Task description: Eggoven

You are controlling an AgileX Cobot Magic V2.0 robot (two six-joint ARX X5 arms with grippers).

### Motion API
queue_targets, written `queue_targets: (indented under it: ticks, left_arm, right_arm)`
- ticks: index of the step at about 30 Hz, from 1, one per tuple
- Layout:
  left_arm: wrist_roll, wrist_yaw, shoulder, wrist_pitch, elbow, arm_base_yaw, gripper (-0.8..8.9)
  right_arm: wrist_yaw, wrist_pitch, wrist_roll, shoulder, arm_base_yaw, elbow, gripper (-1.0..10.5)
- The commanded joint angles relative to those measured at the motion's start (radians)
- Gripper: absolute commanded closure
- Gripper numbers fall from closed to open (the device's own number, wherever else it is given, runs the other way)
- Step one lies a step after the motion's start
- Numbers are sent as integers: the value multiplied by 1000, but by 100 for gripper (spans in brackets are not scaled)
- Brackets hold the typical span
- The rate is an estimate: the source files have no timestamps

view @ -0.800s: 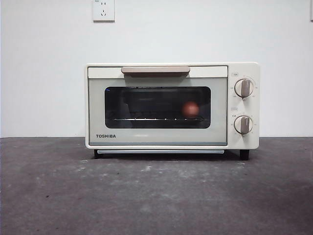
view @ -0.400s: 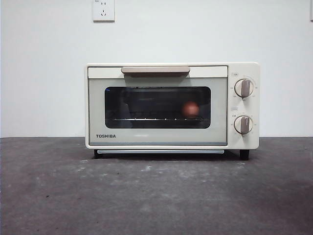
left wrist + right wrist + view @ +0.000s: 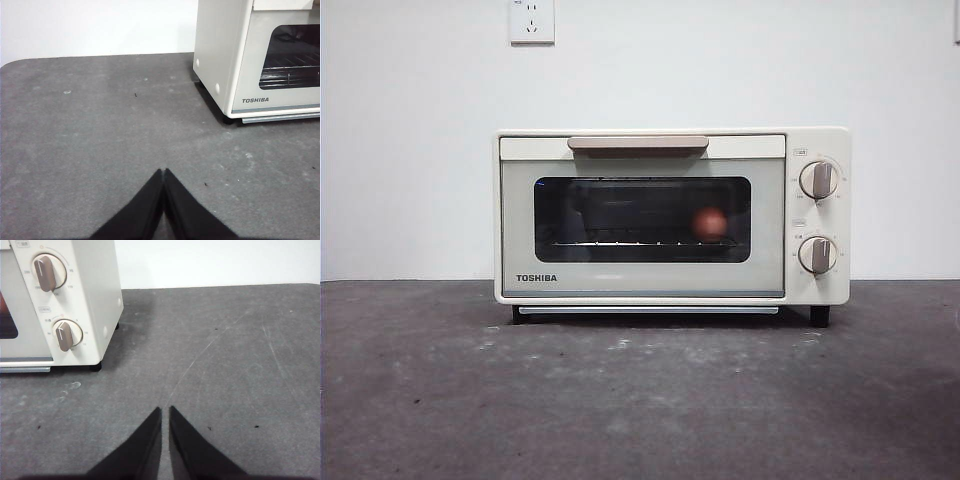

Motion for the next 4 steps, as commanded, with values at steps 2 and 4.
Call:
queue_targets:
  ticks: [2, 4]
  left_arm:
    - [-2, 2, -1, 11, -27, 3, 806]
    - [-2, 2, -1, 11, -27, 3, 806]
  right_arm:
    - [4, 10, 9, -2, -1, -5, 941]
    - [4, 10, 9, -2, -1, -5, 941]
